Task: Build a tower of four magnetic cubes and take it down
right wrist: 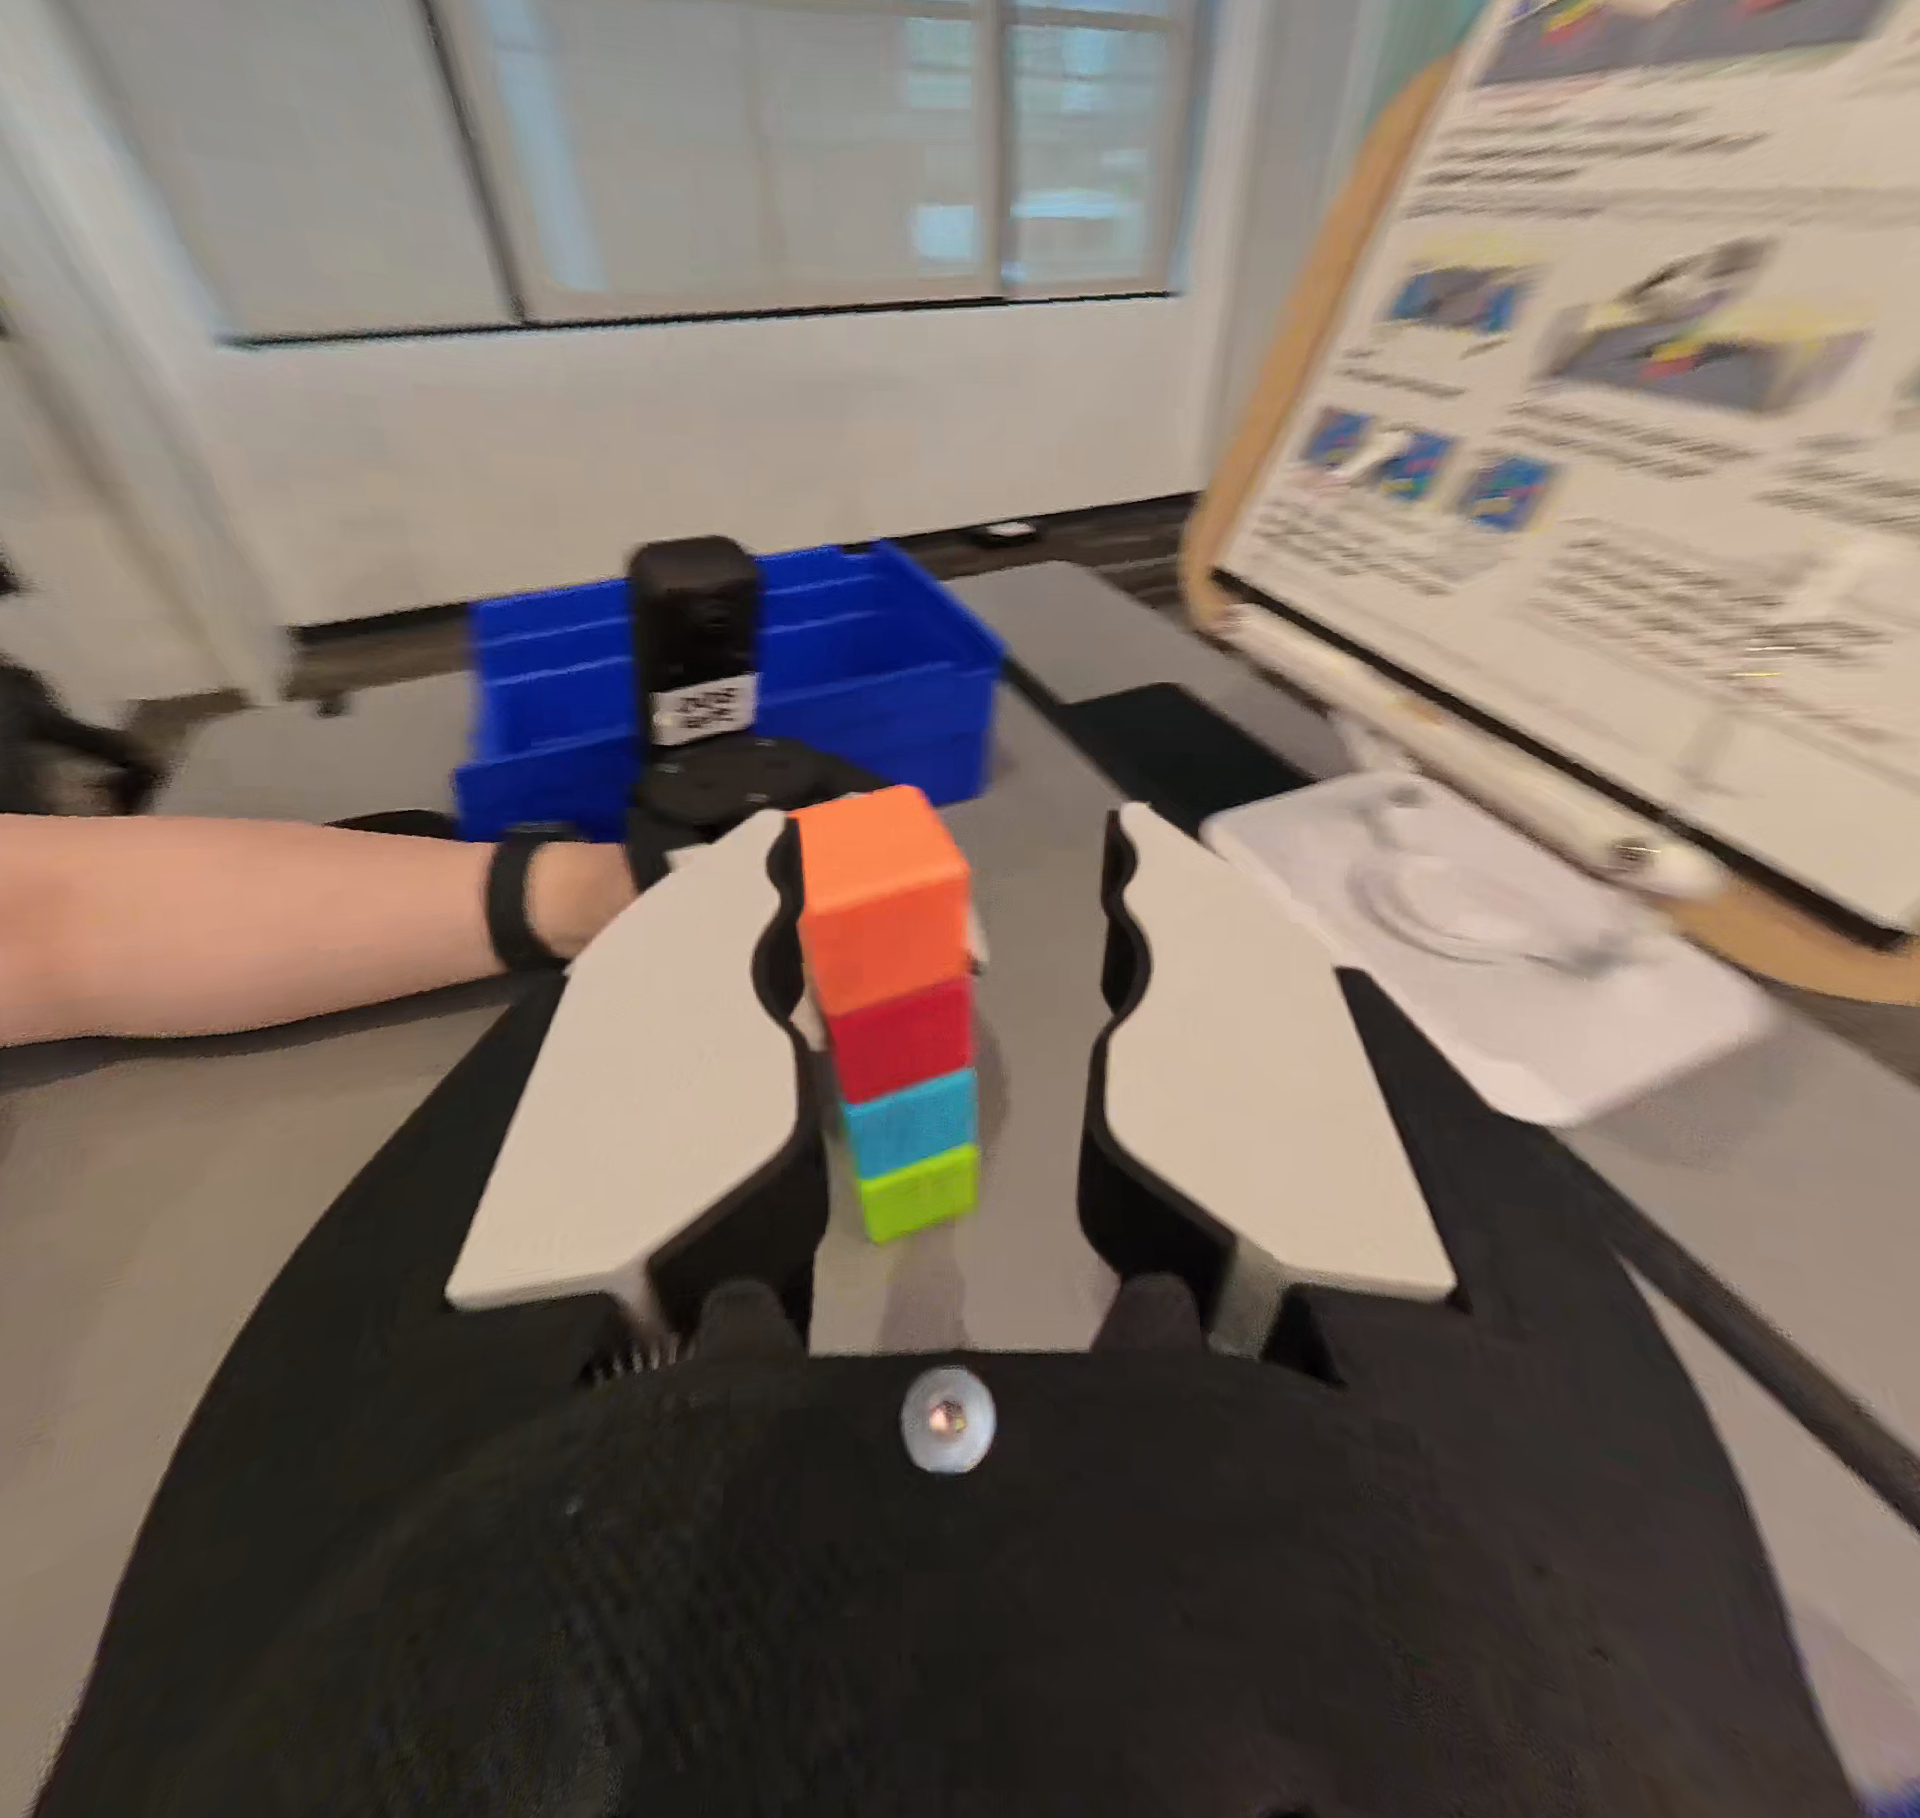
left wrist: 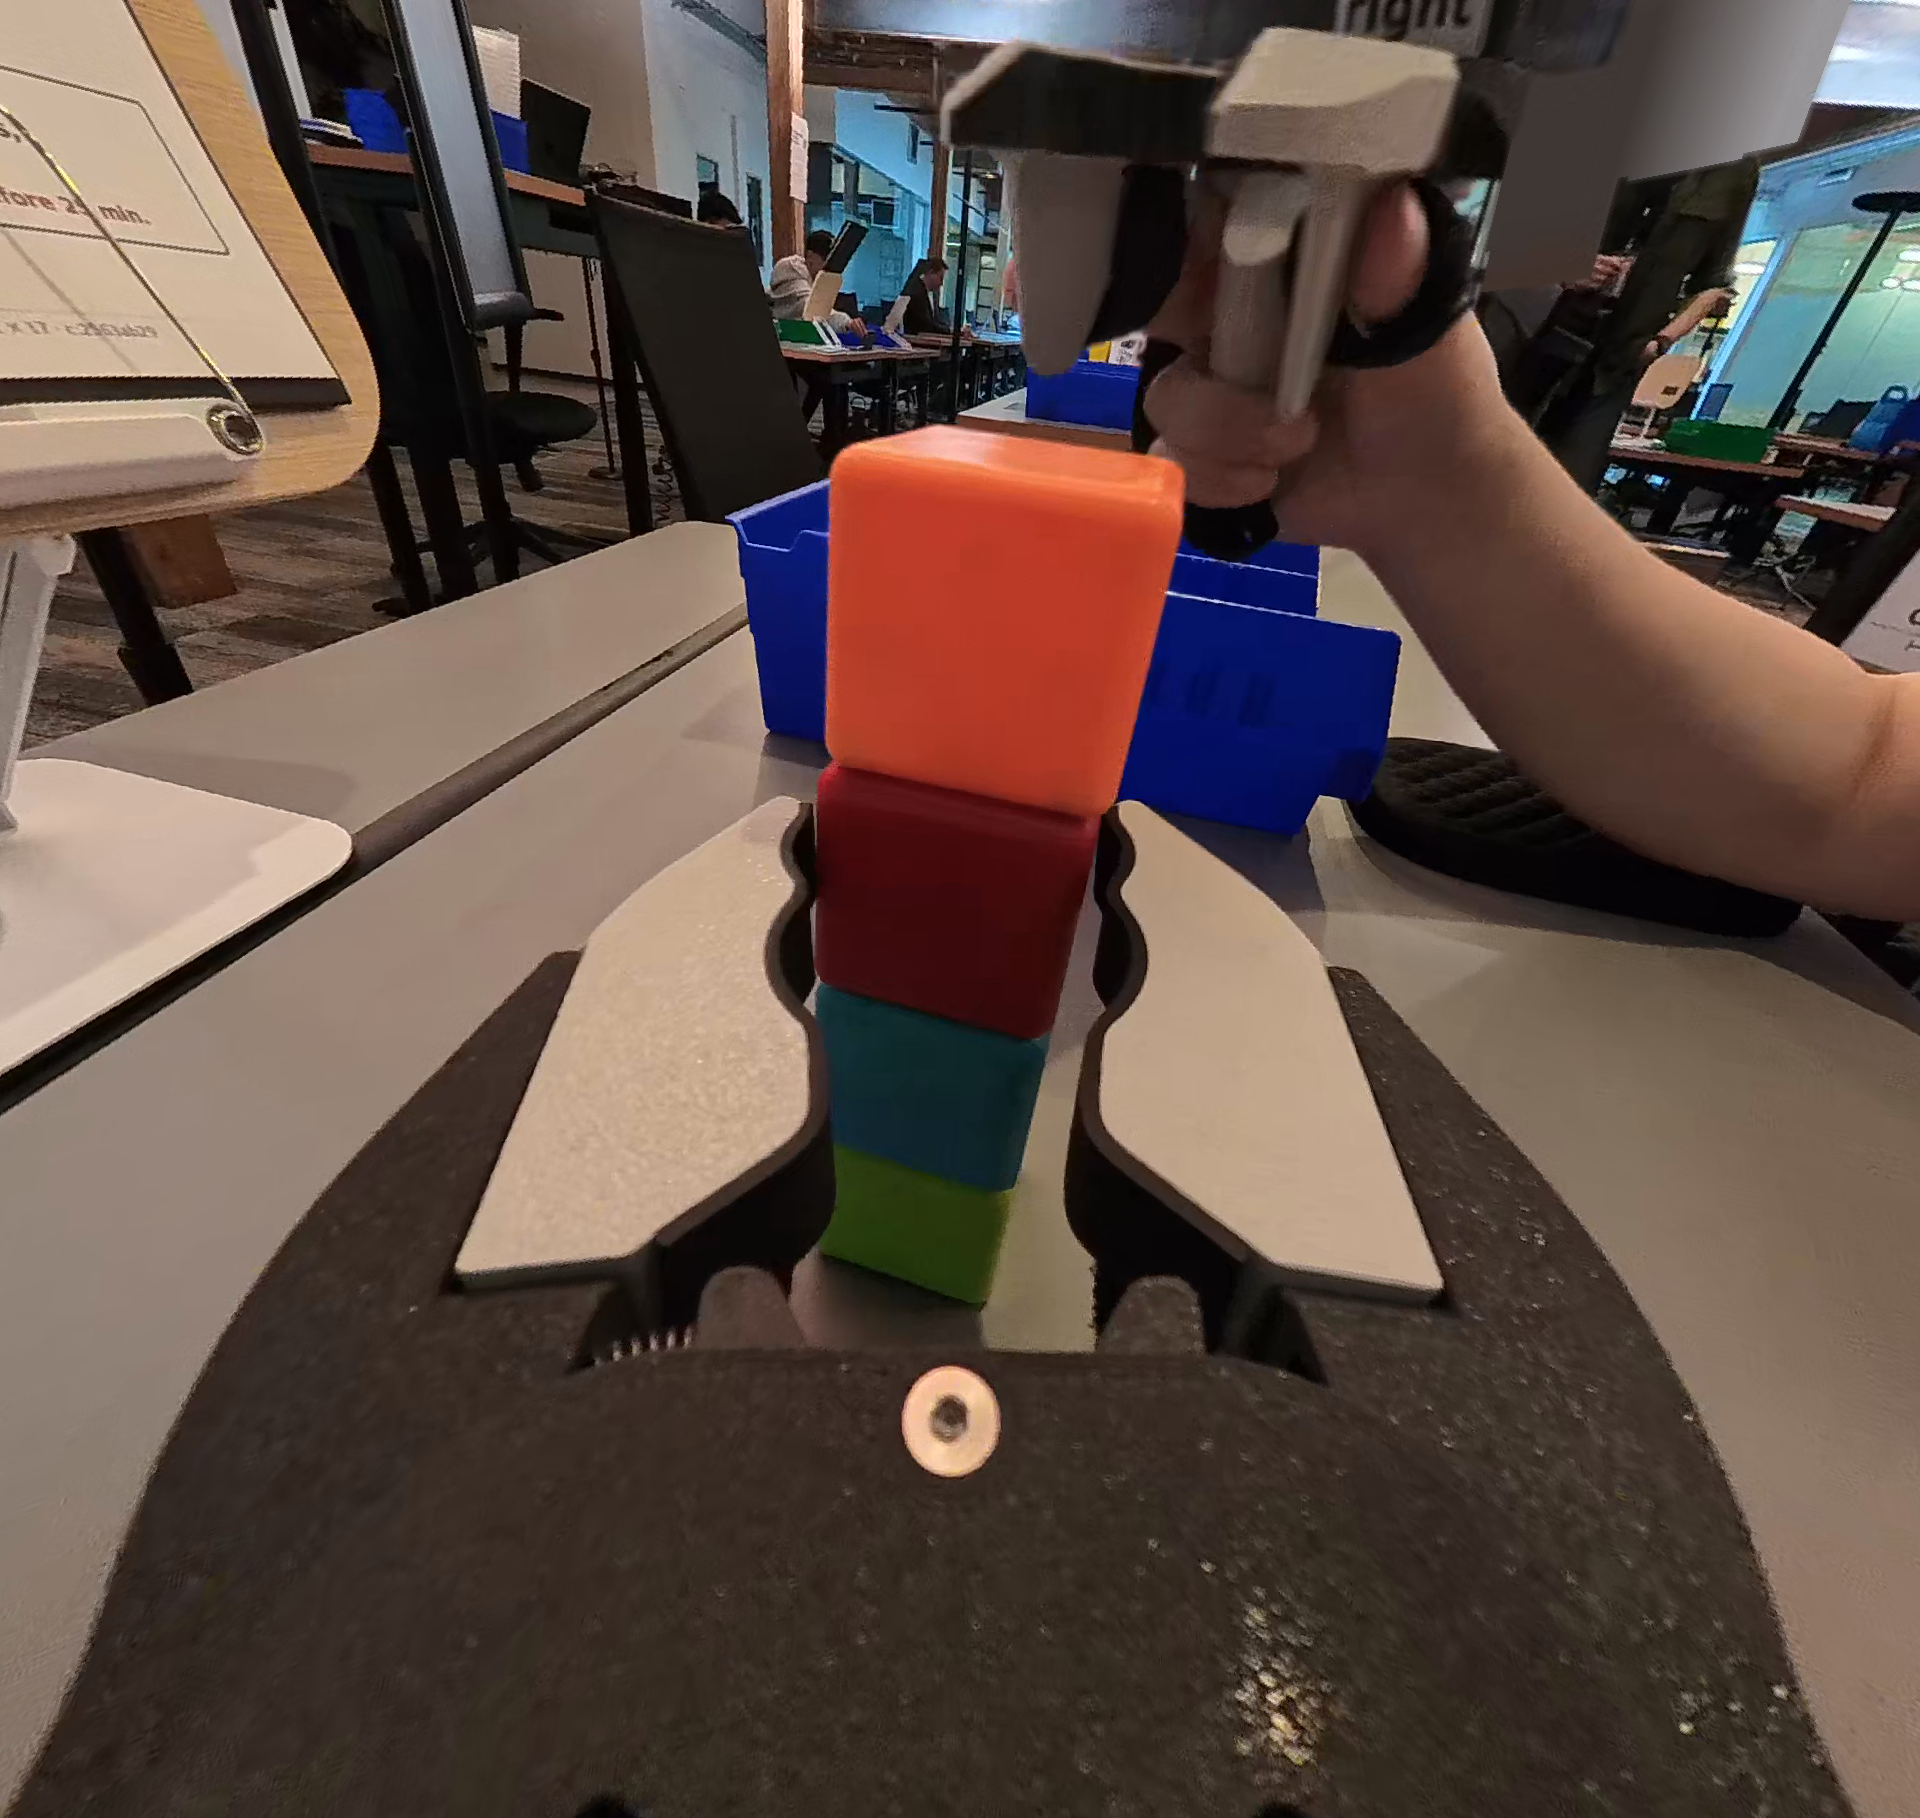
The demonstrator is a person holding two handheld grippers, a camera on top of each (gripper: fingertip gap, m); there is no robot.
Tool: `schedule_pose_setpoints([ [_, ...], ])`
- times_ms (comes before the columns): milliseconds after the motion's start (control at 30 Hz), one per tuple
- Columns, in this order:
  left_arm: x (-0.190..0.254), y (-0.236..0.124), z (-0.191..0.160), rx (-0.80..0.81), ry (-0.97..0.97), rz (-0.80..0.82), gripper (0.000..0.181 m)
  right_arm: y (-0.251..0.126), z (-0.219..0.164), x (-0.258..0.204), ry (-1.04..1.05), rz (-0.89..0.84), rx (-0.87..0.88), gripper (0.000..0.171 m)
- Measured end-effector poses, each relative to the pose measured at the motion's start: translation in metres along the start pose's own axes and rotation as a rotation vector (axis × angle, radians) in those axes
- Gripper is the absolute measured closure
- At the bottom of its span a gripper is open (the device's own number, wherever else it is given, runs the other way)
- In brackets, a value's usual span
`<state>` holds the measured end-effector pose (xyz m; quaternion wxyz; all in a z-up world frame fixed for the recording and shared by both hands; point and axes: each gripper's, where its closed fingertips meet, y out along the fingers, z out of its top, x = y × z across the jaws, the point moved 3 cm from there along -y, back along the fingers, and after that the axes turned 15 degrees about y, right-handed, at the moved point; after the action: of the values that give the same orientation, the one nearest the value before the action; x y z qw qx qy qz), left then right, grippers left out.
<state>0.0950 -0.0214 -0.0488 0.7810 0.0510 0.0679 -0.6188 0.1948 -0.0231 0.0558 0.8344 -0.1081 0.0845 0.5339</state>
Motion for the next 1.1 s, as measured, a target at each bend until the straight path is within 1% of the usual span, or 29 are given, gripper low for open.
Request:
schedule_pose_setpoints([
  [67,0.001,0.002,0.0,0.011,0.002,-0.011,0.13,0.013,-0.01,-0.011,0.047,0.108,-0.014,0.104],
  [100,0.001,0.002,0.0,0.014,0.001,-0.015,0.13,0.018,-0.014,-0.013,0.056,0.134,-0.024,0.1],
  [233,0.004,0.002,0.001,0.006,-0.004,-0.038,0.13,0.036,-0.027,-0.018,0.101,0.113,-0.052,0.096],
  [367,0.008,0.002,0.001,0.001,-0.002,-0.05,0.13,0.046,-0.04,-0.021,0.038,0.085,-0.085,0.094],
  [500,0.01,0.001,0.002,0.0,0.0,-0.047,0.13,0.051,-0.052,-0.019,0.091,0.127,-0.088,0.099],
  [533,0.01,0.001,0.002,-0.001,0.001,-0.047,0.13,0.051,-0.055,-0.017,0.104,0.129,-0.093,0.104],
  [600,0.01,0.0,0.002,-0.001,0.0,-0.043,0.13,0.051,-0.059,-0.015,0.115,0.159,-0.096,0.12],
  [700,0.01,0.0,0.002,0.003,-0.002,-0.036,0.13,0.051,-0.061,-0.015,0.135,0.198,-0.097,0.12],
  [767,0.011,0.0,0.002,0.005,0.004,-0.043,0.13,0.052,-0.062,-0.014,0.123,0.208,-0.093,0.117],
  [933,0.01,0.001,0.002,0.0,0.007,-0.036,0.13,0.053,-0.062,-0.013,0.153,0.237,-0.093,0.119],
  [1000,0.01,0.001,0.001,-0.003,0.024,-0.027,0.13,0.054,-0.062,-0.012,0.154,0.234,-0.082,0.114],
  [1033,0.011,0.002,0.001,-0.003,0.027,-0.028,0.13,0.054,-0.063,-0.013,0.153,0.245,-0.085,0.118],
  [1100,0.011,0.002,0.0,-0.001,0.02,-0.034,0.13,0.054,-0.064,-0.013,0.159,0.265,-0.097,0.118],
])
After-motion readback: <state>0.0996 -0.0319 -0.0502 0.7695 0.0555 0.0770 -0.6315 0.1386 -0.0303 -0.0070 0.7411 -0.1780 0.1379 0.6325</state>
